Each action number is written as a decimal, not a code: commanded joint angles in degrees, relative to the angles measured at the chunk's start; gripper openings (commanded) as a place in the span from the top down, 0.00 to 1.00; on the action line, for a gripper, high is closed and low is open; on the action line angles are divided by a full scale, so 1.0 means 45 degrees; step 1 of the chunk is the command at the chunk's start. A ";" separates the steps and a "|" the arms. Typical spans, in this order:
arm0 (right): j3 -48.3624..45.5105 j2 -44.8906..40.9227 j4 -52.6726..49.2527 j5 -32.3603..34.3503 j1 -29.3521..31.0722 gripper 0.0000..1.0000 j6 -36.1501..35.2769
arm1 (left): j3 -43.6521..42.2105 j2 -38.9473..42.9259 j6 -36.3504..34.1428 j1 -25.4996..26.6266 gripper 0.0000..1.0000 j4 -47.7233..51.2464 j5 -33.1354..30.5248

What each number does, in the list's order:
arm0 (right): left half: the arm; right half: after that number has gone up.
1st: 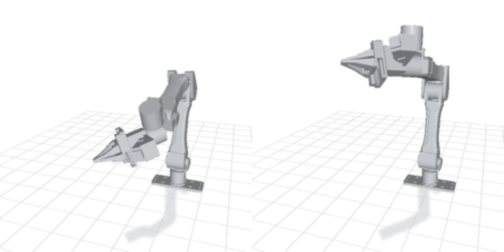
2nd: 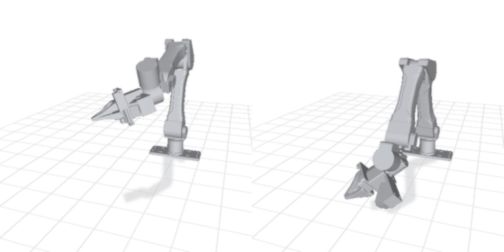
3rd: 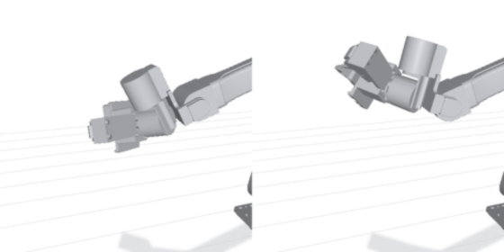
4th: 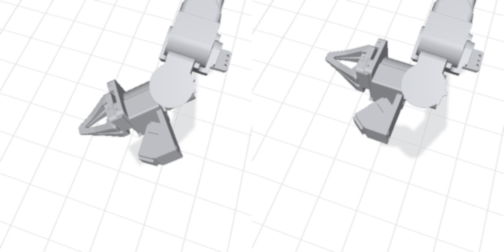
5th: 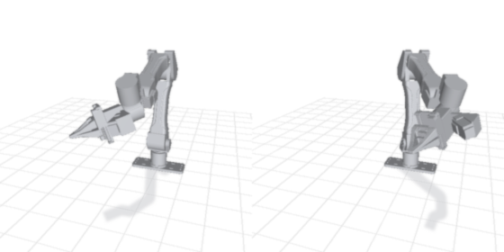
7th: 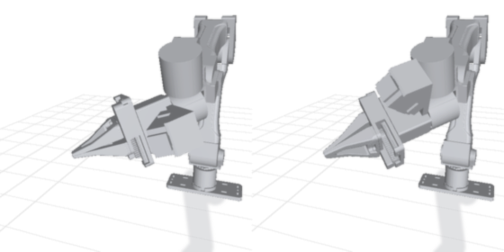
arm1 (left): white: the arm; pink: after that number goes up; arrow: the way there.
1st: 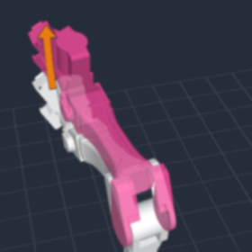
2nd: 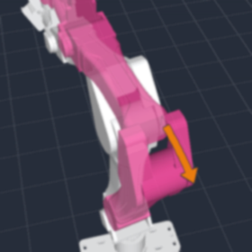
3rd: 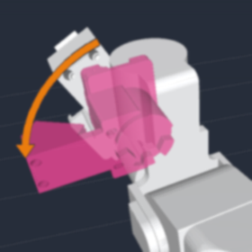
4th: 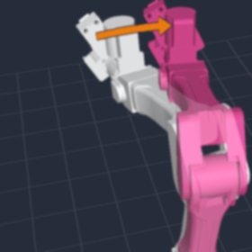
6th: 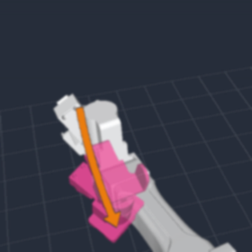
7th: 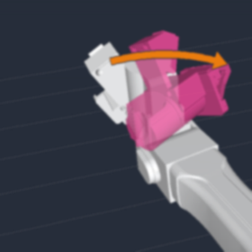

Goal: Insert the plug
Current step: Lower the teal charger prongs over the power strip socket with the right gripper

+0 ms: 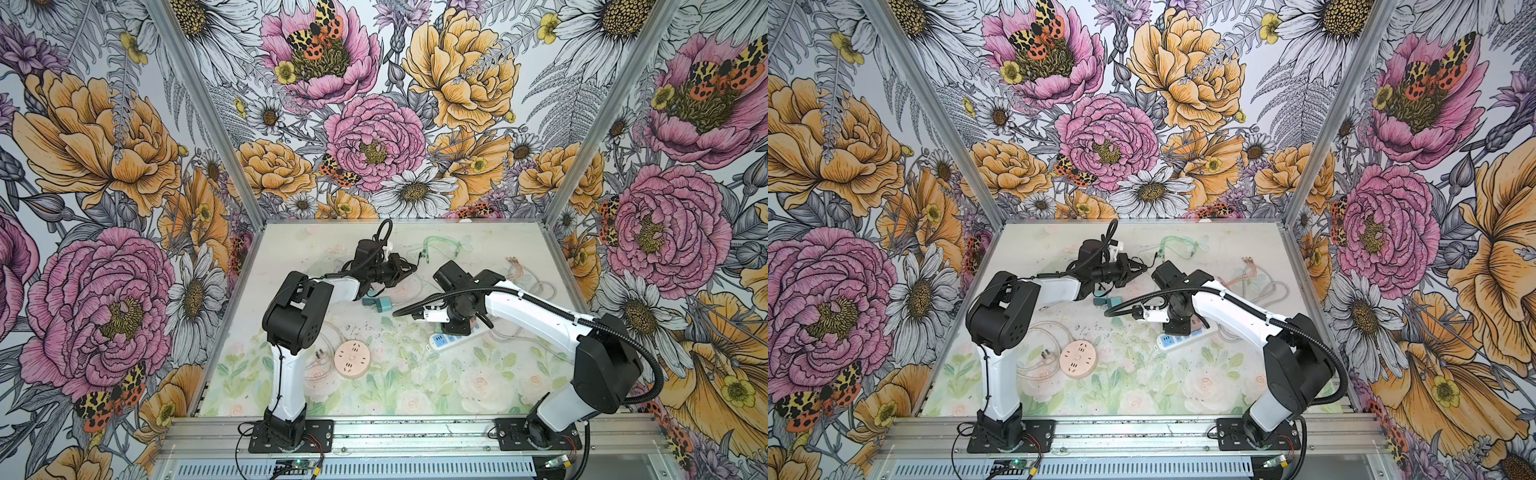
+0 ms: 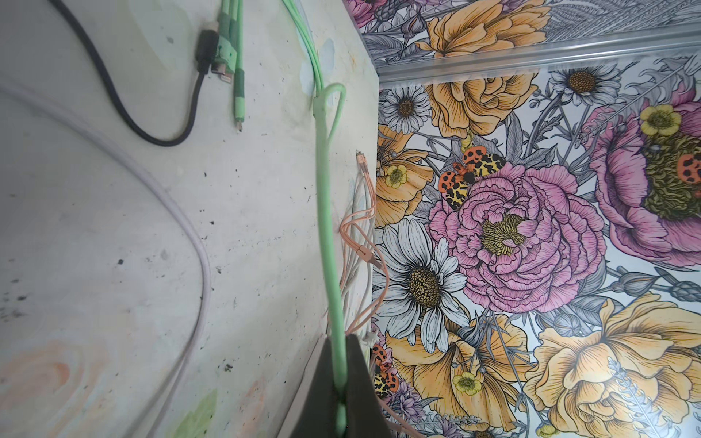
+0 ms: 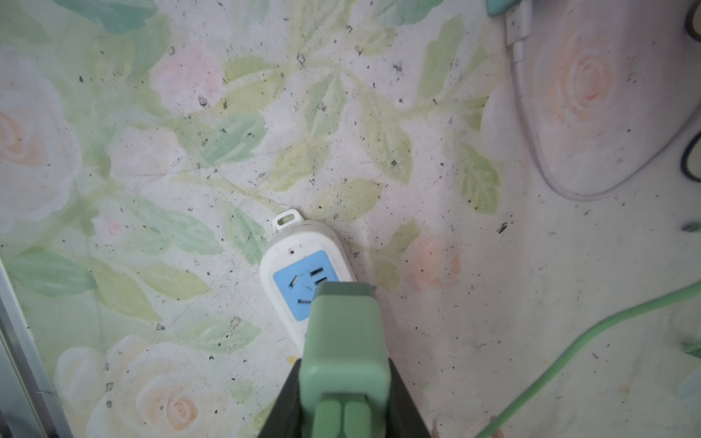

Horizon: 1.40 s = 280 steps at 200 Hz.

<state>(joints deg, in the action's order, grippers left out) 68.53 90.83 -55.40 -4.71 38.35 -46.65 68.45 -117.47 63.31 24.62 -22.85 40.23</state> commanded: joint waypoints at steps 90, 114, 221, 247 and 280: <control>-0.0649 0.0138 0.0617 0.0060 0.0287 1.00 -0.0520 | -0.0200 -0.0094 0.0072 -0.0213 0.96 -0.0507 0.0503; -0.0718 0.0165 0.0861 0.0087 0.0344 1.00 -0.0645 | -0.0259 -0.0048 0.0053 -0.0200 0.95 -0.0519 0.0572; -0.1125 0.0349 0.0884 0.0583 0.0661 1.00 -0.0843 | -0.0356 -0.0048 0.0207 -0.0221 0.95 -0.0715 0.0717; -0.1125 0.0574 0.0872 0.0442 0.0809 1.00 -0.0838 | -0.0396 -0.0014 0.0206 -0.0232 0.95 -0.0728 0.0805; -0.1318 0.0753 0.0880 0.0676 0.0930 1.00 -0.0993 | -0.0579 0.0089 0.0286 -0.0311 0.96 -0.0875 0.0811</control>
<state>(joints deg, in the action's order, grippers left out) 64.66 91.13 -51.79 -1.93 41.74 -49.87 67.13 -117.54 64.16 24.10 -24.40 42.11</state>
